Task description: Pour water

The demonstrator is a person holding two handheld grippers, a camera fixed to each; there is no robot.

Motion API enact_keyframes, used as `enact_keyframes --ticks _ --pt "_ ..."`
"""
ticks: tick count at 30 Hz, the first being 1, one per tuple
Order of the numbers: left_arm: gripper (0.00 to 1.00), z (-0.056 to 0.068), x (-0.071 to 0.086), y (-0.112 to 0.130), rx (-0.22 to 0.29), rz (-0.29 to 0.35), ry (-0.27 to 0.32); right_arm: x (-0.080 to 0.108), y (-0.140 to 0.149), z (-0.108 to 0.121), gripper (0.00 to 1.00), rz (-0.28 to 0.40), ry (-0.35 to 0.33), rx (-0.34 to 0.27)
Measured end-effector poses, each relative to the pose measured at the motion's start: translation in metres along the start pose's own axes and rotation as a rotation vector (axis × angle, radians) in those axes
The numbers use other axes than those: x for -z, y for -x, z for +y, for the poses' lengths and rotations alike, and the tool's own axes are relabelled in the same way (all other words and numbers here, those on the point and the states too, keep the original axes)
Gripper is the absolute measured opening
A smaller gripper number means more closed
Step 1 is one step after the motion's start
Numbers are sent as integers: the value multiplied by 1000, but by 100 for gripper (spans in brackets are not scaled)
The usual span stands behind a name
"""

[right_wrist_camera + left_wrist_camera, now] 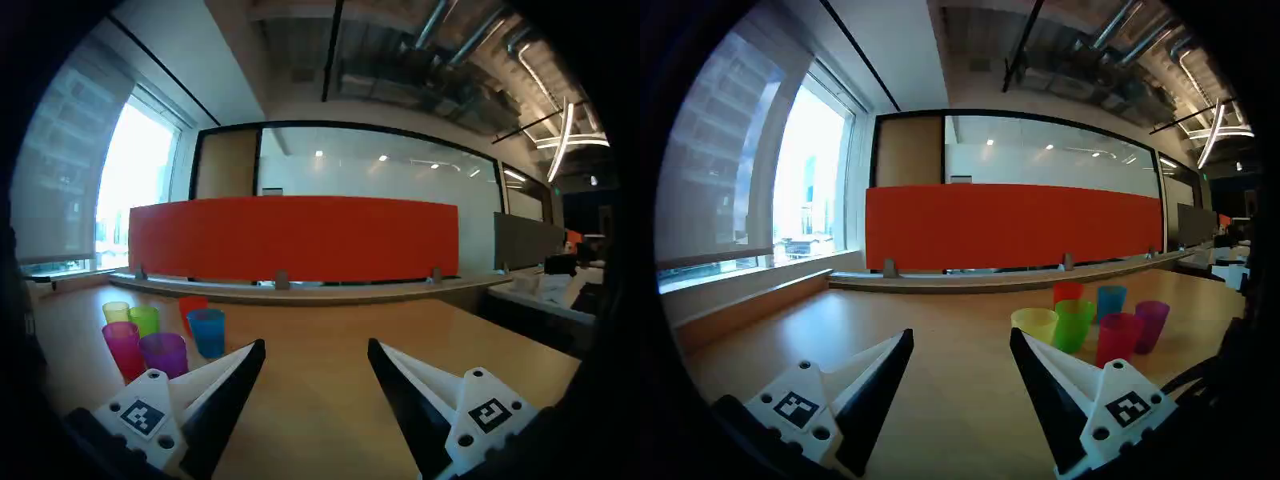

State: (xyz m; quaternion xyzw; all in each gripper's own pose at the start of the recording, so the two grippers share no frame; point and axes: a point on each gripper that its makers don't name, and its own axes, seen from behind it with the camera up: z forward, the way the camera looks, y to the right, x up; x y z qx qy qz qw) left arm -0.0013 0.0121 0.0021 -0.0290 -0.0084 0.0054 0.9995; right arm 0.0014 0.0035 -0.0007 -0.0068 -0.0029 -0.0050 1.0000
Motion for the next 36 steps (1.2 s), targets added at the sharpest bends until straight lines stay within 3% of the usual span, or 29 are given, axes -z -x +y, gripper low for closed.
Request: enact_keyframes --ticks 11,24,36 --pt "89 14 -7 -18 -2 -23 79 -2 -33 -3 99 5 -31 33" --pt "89 49 -26 -45 -80 -81 284 -11 -36 -46 100 -104 -217 117" --pt "89 66 -44 -59 -125 -117 399 -23 -51 -74 100 -157 -347 157"
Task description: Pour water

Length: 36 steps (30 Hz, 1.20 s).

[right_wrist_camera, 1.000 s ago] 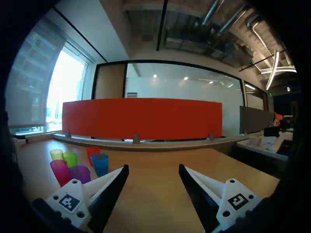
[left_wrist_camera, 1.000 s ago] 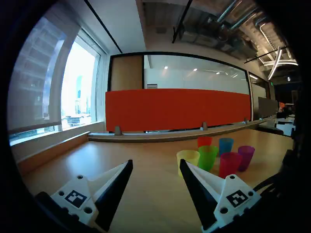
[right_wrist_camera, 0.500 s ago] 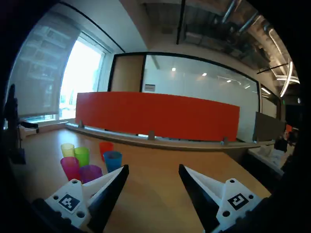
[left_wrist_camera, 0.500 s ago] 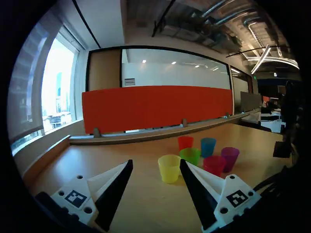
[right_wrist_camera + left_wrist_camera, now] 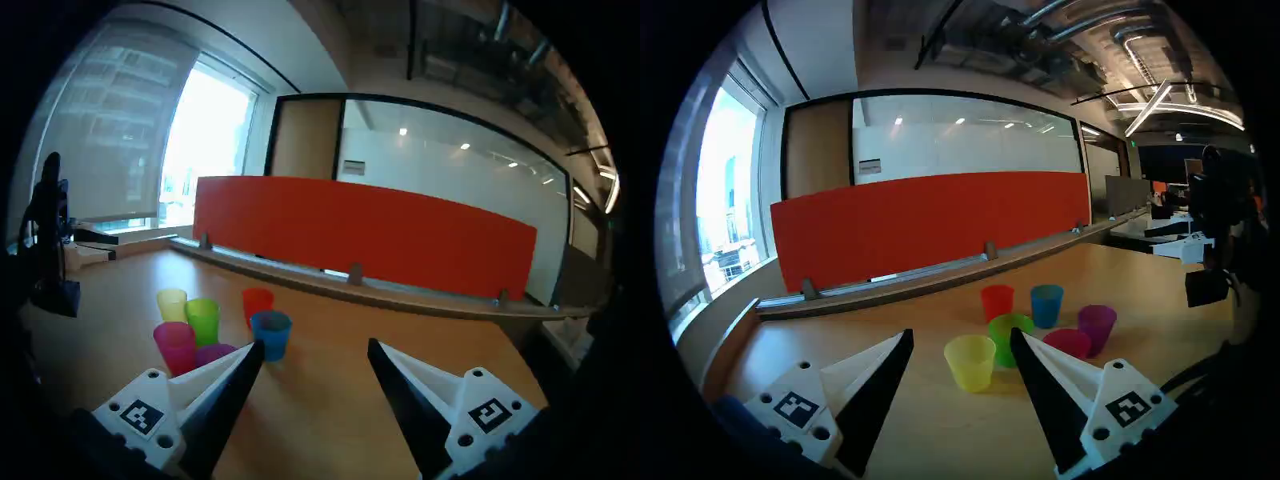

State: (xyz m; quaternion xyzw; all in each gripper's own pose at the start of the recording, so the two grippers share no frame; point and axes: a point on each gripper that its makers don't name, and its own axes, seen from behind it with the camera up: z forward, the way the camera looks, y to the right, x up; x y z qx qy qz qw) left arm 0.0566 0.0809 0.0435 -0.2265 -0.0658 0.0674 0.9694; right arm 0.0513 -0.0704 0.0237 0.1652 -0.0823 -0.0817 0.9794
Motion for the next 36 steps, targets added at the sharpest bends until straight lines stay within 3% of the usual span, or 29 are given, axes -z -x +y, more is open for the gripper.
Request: enact_keyframes --ticks 5,14,24,36 --pt "89 5 -9 2 -16 -39 58 -5 -2 0 100 -32 -29 40" --pt "89 19 -33 10 -101 -112 140 -18 -2 -18 100 -83 -134 109" --pt "89 41 -65 16 -146 -170 267 -43 -4 -21 100 -123 -186 97" --pt "89 48 -101 31 -204 -258 337 -62 5 -23 100 -164 -217 108"
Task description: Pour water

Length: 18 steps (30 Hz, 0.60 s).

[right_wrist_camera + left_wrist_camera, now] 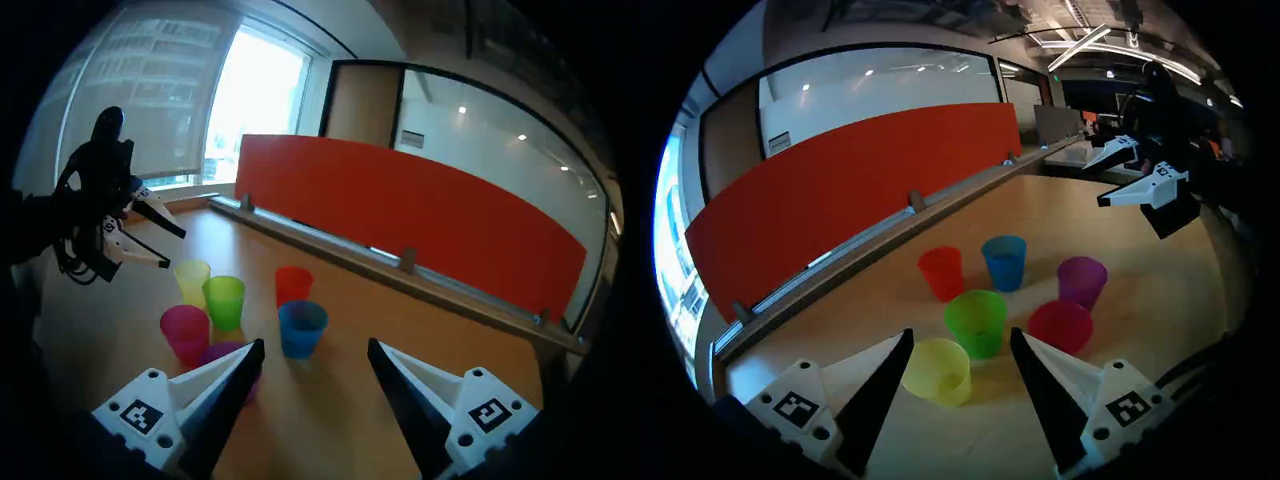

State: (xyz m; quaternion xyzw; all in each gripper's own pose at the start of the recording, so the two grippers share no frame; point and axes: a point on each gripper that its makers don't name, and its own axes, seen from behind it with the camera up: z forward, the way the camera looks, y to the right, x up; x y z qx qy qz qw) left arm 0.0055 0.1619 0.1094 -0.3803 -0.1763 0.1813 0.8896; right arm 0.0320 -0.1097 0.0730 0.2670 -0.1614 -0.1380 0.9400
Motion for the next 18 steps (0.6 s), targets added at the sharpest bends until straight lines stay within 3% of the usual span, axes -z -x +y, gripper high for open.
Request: enact_keyframes --ticks 12,18 --pt "89 6 -33 1 -13 -86 76 -10 4 -3 100 -9 -20 22" --pt "90 8 -48 3 -39 -128 86 -12 5 0 100 -5 -23 22"
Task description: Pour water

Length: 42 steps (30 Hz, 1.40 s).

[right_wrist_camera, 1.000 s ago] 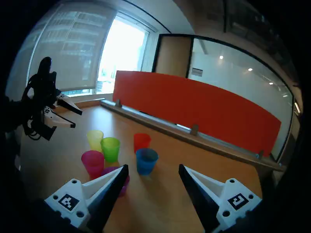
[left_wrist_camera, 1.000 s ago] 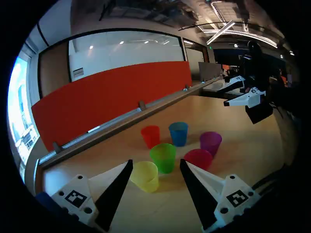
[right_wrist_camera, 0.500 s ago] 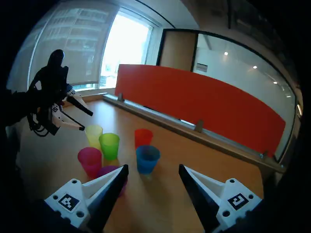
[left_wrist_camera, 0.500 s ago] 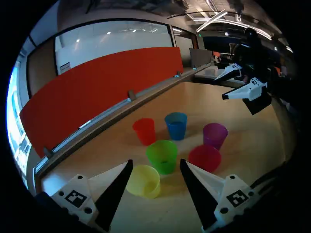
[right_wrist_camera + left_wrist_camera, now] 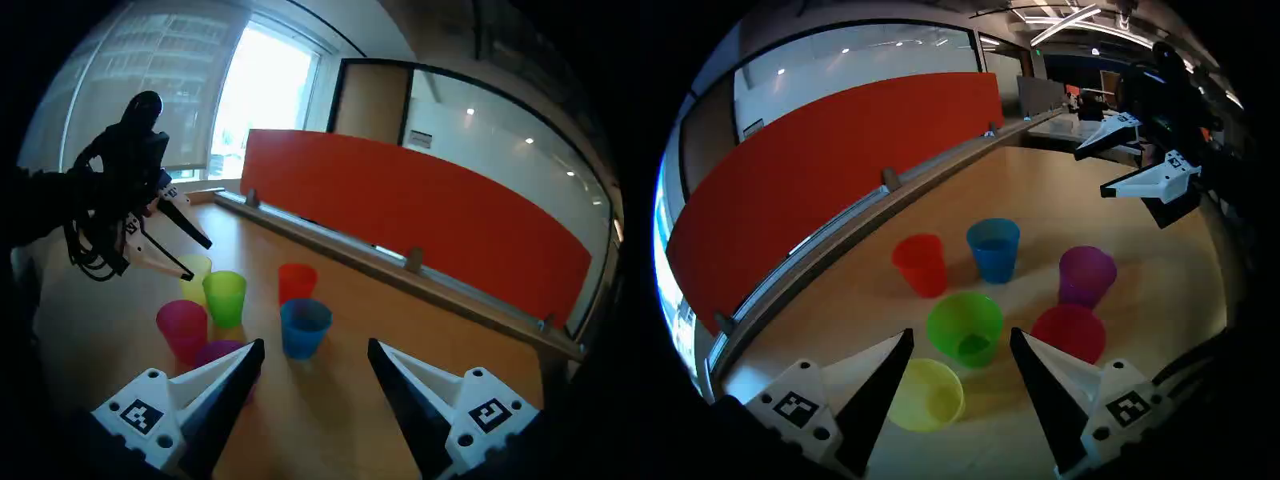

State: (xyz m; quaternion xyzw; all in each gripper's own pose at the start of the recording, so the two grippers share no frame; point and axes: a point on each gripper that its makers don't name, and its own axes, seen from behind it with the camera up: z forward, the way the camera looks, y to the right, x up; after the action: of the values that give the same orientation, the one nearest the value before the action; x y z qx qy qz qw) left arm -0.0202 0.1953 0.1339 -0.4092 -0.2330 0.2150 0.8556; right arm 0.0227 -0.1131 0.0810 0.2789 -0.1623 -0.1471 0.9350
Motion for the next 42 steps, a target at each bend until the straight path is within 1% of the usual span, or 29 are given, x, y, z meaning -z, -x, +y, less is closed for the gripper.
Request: enact_keyframes --ticks 3,8,17,20,23,36,42 --pt "90 -1 -6 2 -5 -27 0 0 1 1 100 3 -3 0" --pt "89 -2 -17 5 9 -61 7 -1 4 5 100 4 0 2" --pt "90 0 -32 10 19 -110 30 -4 9 7 100 3 -7 -9" --pt "89 0 -36 12 13 -123 30 -5 10 8 100 4 -13 -14" --pt "90 0 -40 13 19 -136 30 -6 11 9 100 4 -13 -16" --pt "89 -3 -50 22 39 -172 24 -13 16 9 100 -1 -23 -13" --pt "89 -3 -54 22 33 -171 25 -16 19 8 100 -6 -27 -16"
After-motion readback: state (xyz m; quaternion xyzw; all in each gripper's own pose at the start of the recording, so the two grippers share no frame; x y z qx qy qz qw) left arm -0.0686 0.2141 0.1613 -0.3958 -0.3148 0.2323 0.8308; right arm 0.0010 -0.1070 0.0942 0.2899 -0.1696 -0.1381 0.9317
